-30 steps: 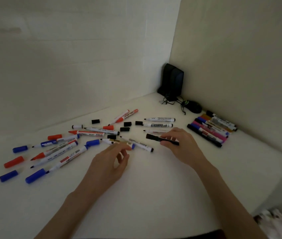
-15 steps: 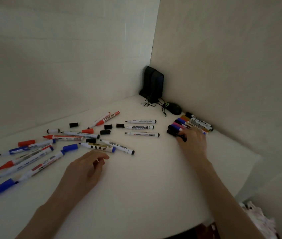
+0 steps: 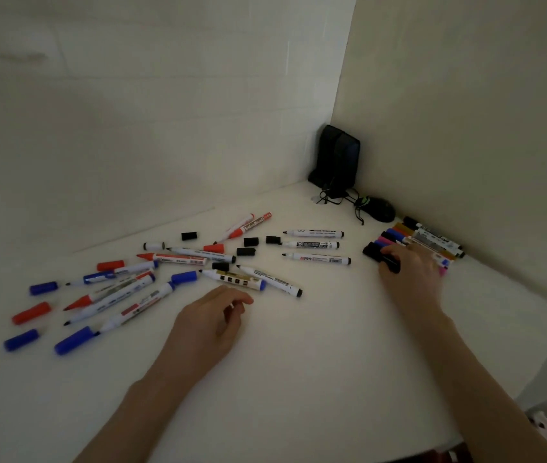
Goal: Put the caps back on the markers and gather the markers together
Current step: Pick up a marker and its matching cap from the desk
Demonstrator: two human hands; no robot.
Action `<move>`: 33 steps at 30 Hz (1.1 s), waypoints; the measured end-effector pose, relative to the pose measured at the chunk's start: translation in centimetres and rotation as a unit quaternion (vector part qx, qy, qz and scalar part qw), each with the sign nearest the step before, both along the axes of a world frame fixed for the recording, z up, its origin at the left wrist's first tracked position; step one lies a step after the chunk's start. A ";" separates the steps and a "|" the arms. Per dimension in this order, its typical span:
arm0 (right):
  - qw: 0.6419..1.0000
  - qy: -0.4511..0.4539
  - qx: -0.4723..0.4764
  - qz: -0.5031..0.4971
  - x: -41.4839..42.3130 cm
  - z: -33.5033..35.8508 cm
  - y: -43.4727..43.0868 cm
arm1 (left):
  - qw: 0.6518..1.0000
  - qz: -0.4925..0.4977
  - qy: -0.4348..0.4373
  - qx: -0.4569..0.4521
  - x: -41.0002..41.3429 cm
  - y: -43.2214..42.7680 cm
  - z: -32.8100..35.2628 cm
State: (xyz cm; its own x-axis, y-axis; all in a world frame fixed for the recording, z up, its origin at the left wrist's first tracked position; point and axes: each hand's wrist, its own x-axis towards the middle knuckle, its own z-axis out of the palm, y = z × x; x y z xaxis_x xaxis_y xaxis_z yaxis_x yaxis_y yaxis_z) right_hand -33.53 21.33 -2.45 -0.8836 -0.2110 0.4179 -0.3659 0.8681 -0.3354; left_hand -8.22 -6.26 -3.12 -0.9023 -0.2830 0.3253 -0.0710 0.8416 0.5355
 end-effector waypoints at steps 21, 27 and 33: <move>0.943 -0.076 0.025 0.325 8.5 0.9 -15.0 | 0.994 0.100 0.053 -0.004 -0.1 -1.2 0.7; 0.939 -0.102 0.009 0.328 7.5 -0.3 -14.3 | 0.980 0.151 0.049 -0.121 -3.9 -5.0 2.1; 0.937 -0.095 0.017 0.336 7.6 -0.7 -13.2 | 0.972 0.121 -0.056 -0.192 -6.4 -5.7 2.8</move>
State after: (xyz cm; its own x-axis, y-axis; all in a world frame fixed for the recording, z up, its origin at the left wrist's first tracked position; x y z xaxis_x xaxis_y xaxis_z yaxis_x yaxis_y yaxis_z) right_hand -25.95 8.11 -3.10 -0.6048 -0.7565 0.2490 -0.7697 0.4749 -0.4266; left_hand -14.59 -11.93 -0.31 -0.8597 -0.3692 0.3532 -0.3318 0.9291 0.1636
